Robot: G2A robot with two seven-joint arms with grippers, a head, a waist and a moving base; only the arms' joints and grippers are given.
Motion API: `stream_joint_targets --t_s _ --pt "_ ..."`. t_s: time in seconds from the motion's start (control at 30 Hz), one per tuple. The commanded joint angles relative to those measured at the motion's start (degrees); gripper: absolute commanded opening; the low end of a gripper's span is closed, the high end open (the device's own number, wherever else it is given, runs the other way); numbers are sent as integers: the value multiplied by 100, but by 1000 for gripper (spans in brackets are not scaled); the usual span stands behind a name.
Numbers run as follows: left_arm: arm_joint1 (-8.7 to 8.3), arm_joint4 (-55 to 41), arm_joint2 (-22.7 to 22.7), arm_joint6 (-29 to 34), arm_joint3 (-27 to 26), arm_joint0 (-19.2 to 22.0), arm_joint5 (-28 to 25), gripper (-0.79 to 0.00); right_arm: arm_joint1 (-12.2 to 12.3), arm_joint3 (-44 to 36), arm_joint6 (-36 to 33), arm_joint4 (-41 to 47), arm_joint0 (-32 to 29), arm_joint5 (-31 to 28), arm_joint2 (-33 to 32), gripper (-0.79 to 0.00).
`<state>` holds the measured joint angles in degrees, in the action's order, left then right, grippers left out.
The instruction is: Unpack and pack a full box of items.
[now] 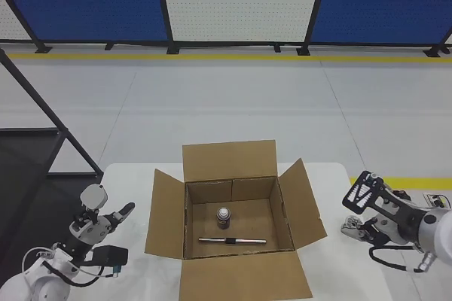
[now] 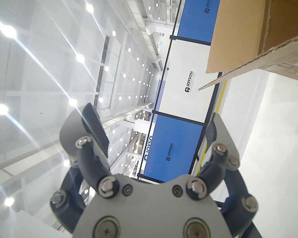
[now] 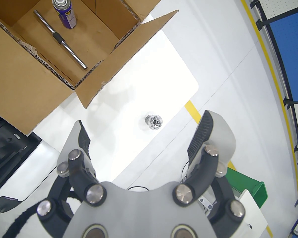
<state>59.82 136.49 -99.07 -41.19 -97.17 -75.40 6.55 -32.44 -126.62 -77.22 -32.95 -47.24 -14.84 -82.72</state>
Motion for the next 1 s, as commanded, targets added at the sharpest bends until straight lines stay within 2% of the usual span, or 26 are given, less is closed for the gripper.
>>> stream_joint_targets --t_s 0.0,0.2,0.33,0.53,0.7,0.87,0.97 --pt "0 0 0 0 0 0 0 0 0 0 1 0 0 0 0 0" --pt "0 0 0 0 0 0 0 0 -2 -3 55 2 -13 0 4 0" --pt "-9 -30 -27 17 -39 -35 -107 0 -63 -78 972 112 -113 -265 305 0" --pt "-57 -41 -249 -163 97 -87 -190 0 -249 -18 1414 20 693 -293 1242 0" --pt "-95 -103 -398 -372 292 -114 -209 0 -607 644 1448 277 1886 -183 2480 0" --pt "-114 -219 -422 -625 374 -175 -140 0 -1192 1526 1518 444 3115 45 3902 0" --pt "-116 -307 -387 -706 352 -201 -82 0 -1563 1984 1717 419 3601 236 4603 0"
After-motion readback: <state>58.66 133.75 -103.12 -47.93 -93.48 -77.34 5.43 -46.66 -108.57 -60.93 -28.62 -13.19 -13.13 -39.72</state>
